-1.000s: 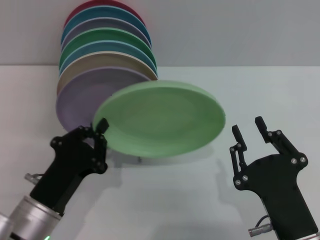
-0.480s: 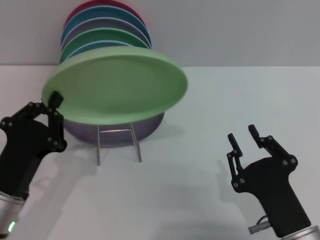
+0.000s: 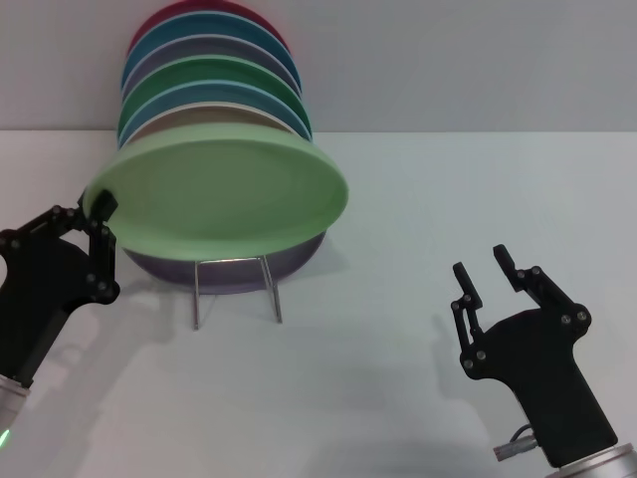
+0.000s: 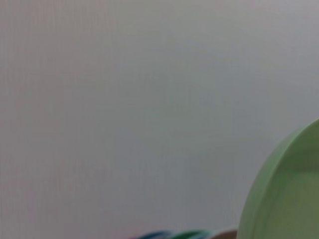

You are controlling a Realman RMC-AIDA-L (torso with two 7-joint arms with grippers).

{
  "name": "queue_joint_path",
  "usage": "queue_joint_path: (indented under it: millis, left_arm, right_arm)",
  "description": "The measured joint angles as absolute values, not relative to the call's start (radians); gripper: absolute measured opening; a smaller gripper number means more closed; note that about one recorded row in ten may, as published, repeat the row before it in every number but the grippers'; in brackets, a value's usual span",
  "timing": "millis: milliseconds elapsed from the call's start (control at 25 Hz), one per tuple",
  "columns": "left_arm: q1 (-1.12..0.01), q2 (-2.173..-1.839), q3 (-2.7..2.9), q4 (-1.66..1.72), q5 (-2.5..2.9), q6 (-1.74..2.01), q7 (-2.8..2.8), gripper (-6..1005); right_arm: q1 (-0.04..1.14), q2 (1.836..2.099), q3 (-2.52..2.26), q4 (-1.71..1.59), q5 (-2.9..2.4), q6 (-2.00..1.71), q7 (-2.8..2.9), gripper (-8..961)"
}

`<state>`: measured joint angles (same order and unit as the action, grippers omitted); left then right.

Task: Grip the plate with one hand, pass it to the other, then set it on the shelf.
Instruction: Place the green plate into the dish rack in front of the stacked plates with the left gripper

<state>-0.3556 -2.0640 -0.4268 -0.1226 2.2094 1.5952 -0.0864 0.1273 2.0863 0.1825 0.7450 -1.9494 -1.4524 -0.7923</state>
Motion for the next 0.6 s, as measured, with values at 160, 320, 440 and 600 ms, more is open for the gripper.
queue_joint_path:
  millis: [160,320,440,600]
  left_arm:
    - [-0.360,-2.063,-0.421,-0.112,2.210,1.559,-0.088,121]
    - [-0.360,-2.064,-0.399,-0.110,2.211,1.523,-0.089,126]
    - [-0.360,-2.066,-0.394,-0.114,2.211,1.502,-0.089,130]
    - [-0.363,-2.070,-0.377,-0.118,2.211,1.465,-0.089,136]
  right_arm:
    - [0.129,2.086,0.185,0.742,-1.949,-1.452,-0.793,333]
    - [0.138,2.088,0.187,0.733,-1.948,-1.447,-0.793,333]
    - [0.143,2.088,0.189,0.733,-1.947,-1.441,-0.793,333]
    - [0.149,2.088,0.191,0.733,-1.946,-1.433,-0.793,334]
